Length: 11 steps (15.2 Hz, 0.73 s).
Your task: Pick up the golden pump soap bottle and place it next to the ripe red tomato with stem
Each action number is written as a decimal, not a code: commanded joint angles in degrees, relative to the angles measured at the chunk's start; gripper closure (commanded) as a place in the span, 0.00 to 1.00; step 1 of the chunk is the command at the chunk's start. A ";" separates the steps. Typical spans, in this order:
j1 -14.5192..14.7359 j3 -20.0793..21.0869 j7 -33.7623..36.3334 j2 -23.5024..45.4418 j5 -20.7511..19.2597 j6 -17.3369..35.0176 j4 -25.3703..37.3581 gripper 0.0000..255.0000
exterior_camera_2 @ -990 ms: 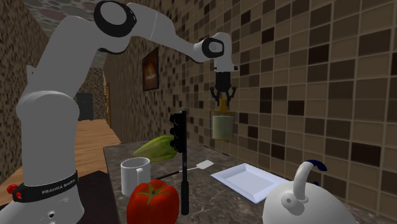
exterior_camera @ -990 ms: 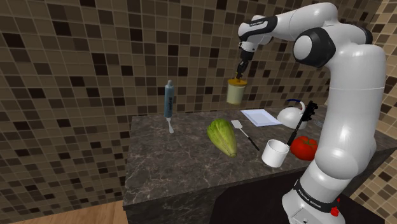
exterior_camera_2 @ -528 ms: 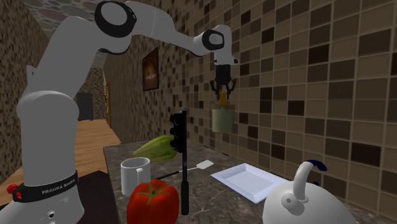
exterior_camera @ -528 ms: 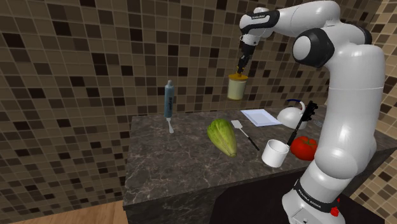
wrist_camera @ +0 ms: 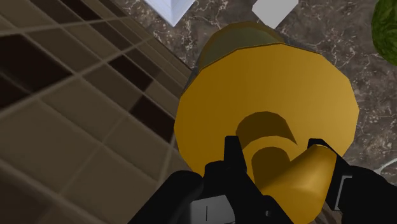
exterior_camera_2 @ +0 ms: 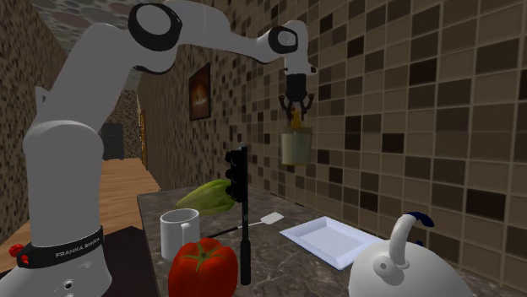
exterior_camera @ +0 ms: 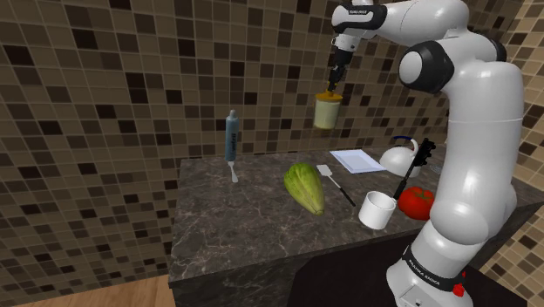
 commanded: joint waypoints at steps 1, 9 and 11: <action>-0.46 0.02 0.17 0.71 0.29 -2.06 2.79 1.00; -3.31 0.26 0.73 4.87 2.09 -10.86 15.71 1.00; -4.49 0.44 0.97 6.61 2.85 -13.61 20.22 1.00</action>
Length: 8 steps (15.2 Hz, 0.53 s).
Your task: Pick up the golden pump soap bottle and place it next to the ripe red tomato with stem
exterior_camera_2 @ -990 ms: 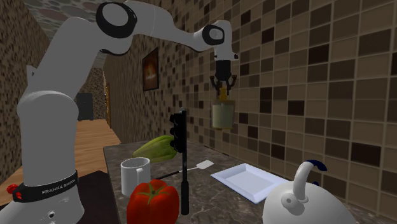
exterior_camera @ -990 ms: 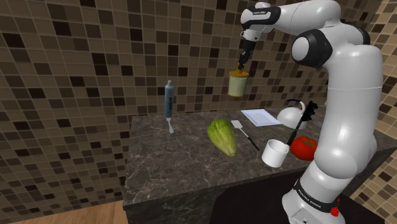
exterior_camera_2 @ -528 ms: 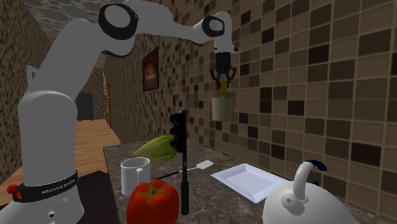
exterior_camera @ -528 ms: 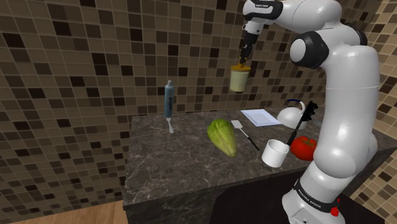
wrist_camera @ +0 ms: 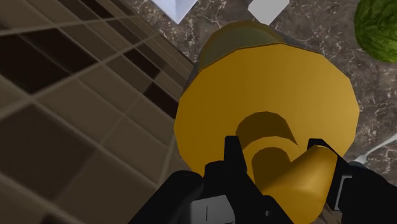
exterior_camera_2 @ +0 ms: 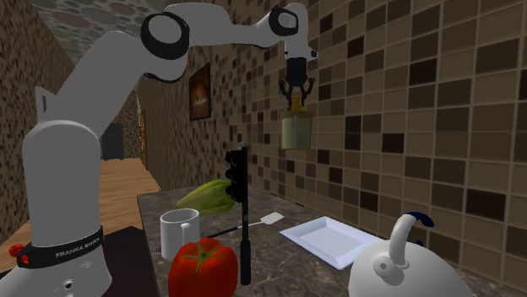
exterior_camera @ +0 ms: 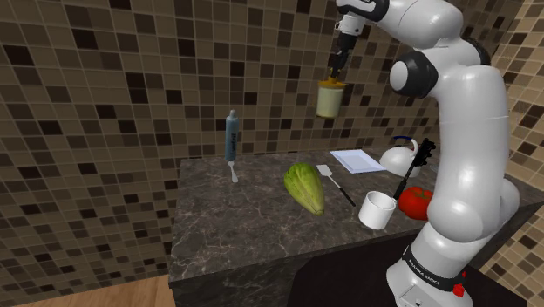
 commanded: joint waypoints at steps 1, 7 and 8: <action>-1.31 0.23 0.31 1.93 0.84 -2.98 4.97 1.00; 3.66 -1.83 -1.51 -11.90 -4.43 3.22 -14.75 1.00; 4.45 -2.09 -1.69 -14.86 -5.72 4.42 -18.69 1.00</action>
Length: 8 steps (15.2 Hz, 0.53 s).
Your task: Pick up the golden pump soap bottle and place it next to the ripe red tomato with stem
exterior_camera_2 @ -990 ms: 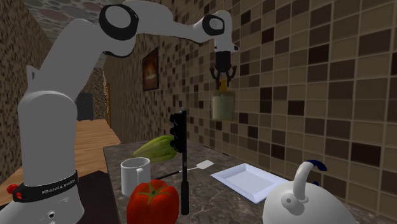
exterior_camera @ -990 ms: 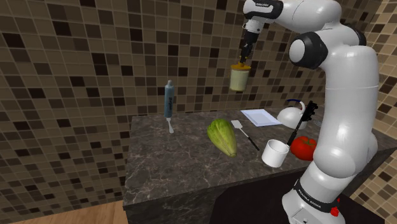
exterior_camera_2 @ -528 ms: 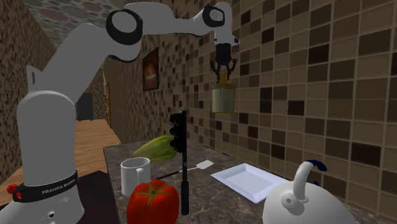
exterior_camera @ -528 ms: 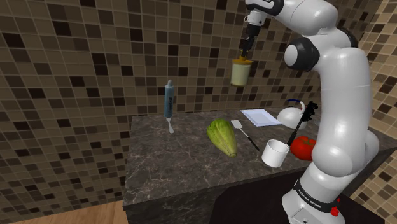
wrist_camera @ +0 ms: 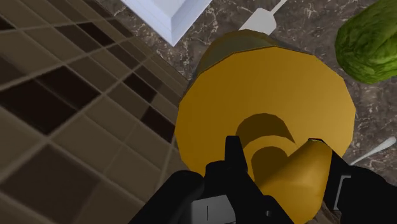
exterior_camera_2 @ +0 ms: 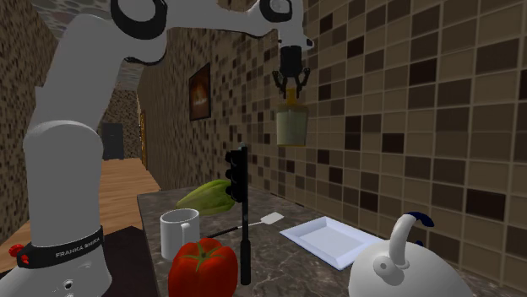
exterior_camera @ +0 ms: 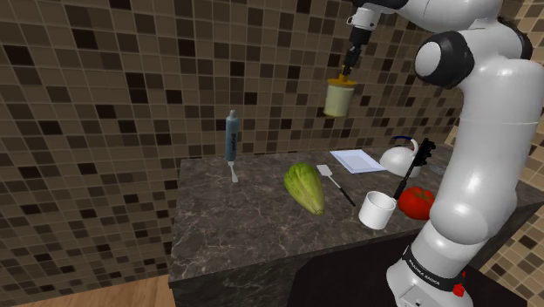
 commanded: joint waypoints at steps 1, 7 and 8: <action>1.57 -0.46 -0.36 -5.91 -2.61 2.79 -8.21 1.00; 2.68 -0.46 -0.47 -20.85 -9.50 6.15 -24.89 1.00; 2.53 -0.37 -0.48 -23.12 -10.52 6.35 -27.12 1.00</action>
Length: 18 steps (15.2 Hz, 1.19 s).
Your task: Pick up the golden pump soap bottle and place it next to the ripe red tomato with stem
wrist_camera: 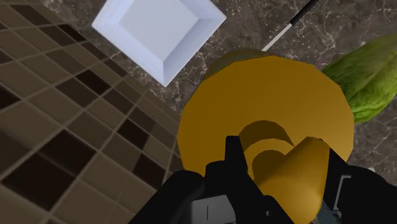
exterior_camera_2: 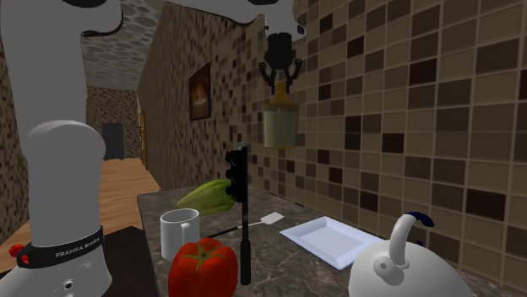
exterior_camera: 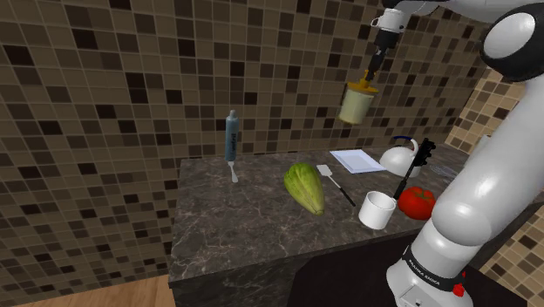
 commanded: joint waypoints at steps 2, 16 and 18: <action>-0.28 0.60 0.39 -7.60 -3.44 0.80 -7.56 1.00; -6.89 0.85 -3.01 -31.81 -13.27 -2.40 -26.89 1.00; -7.08 0.71 -2.94 -32.37 -13.54 -0.98 -28.84 1.00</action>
